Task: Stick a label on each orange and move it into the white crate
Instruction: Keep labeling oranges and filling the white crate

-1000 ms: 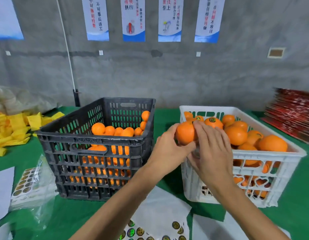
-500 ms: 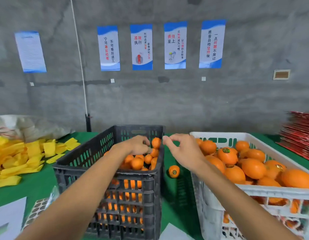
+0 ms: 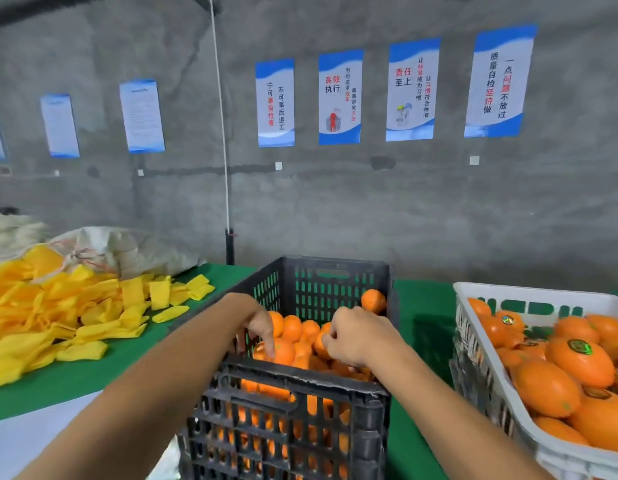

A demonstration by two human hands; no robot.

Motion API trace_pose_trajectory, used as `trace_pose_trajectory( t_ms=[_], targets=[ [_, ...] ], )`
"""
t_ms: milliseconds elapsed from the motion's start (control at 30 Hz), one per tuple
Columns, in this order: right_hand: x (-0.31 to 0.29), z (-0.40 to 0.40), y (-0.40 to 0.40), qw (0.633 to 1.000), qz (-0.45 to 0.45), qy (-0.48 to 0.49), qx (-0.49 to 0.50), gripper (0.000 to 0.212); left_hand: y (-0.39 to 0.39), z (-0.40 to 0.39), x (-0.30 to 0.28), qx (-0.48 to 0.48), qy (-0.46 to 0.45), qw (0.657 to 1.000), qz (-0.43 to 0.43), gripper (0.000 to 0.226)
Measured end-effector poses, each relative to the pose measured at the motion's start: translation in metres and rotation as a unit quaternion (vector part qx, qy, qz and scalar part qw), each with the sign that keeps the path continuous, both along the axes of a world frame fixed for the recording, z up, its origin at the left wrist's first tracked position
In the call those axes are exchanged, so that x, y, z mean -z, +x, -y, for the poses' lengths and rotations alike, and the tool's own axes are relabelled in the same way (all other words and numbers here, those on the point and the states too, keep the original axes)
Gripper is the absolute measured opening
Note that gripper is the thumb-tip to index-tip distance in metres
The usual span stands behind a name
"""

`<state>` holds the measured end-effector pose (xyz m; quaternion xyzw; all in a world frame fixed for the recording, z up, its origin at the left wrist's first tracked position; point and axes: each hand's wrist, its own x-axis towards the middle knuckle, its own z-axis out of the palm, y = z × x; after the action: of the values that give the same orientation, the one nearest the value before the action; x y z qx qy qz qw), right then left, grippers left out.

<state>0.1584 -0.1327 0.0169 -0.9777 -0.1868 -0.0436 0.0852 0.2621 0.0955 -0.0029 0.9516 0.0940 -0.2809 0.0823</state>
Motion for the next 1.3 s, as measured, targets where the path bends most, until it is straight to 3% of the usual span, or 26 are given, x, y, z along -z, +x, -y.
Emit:
trace_pose_trajectory(
  t_ms=[167, 333, 467, 567, 633, 733, 833, 900, 933, 1000, 1100, 1200, 1300],
  targets=[
    [0.001, 0.000, 0.002, 1.000, -0.001, 0.012, 0.000, 0.036, 0.019, 0.036, 0.029, 0.133, 0.098, 0.986, -0.007, 0.088],
    [-0.001, 0.002, -0.003, 0.999, 0.001, 0.040, -0.005, 0.030, 0.020, 0.036, 0.039, 0.134, 0.099, 0.985, -0.035, 0.071],
    [0.001, 0.002, -0.005, 0.999, 0.011, 0.043, -0.006, 0.030, 0.020, 0.026, 0.034, 0.148, 0.161, 0.975, 0.026, 0.094],
    [0.001, 0.002, -0.005, 0.999, 0.015, 0.042, -0.009, 0.032, 0.013, 0.018, 0.036, 0.125, 0.178, 0.975, 0.037, 0.092],
    [0.001, 0.001, -0.004, 0.998, 0.026, 0.054, -0.005, 0.034, 0.009, 0.015, 0.029, 0.124, 0.144, 0.981, 0.044, 0.080],
    [0.005, 0.001, 0.000, 0.995, 0.057, 0.085, 0.005, 0.039, 0.008, 0.013, 0.013, 0.119, 0.012, 0.988, 0.100, 0.056],
    [0.007, 0.002, 0.004, 0.985, 0.091, 0.148, 0.021, 0.048, -0.001, 0.014, -0.003, 0.147, -0.079, 0.962, 0.215, 0.047],
    [0.007, 0.007, 0.006, 0.975, 0.099, 0.197, 0.040, 0.043, -0.005, 0.022, -0.010, 0.144, -0.138, 0.932, 0.301, 0.037],
    [0.007, 0.008, 0.004, 0.972, 0.093, 0.211, 0.047, 0.039, -0.008, 0.028, -0.011, 0.133, -0.171, 0.928, 0.302, 0.037],
    [0.005, 0.007, -0.002, 0.975, 0.080, 0.200, 0.057, 0.029, -0.016, 0.038, -0.008, 0.120, -0.157, 0.954, 0.225, 0.064],
    [0.005, 0.003, -0.010, 0.981, 0.074, 0.167, 0.058, 0.027, -0.024, 0.048, 0.003, 0.110, -0.051, 0.990, 0.069, 0.101],
    [0.004, 0.001, -0.011, 0.983, 0.075, 0.158, 0.063, 0.027, -0.020, 0.056, 0.002, 0.098, -0.057, 0.993, 0.034, 0.107],
    [0.003, 0.001, -0.007, 0.978, 0.067, 0.185, 0.071, 0.028, -0.015, 0.076, -0.010, 0.114, -0.005, 0.993, 0.033, 0.112]
  ],
)
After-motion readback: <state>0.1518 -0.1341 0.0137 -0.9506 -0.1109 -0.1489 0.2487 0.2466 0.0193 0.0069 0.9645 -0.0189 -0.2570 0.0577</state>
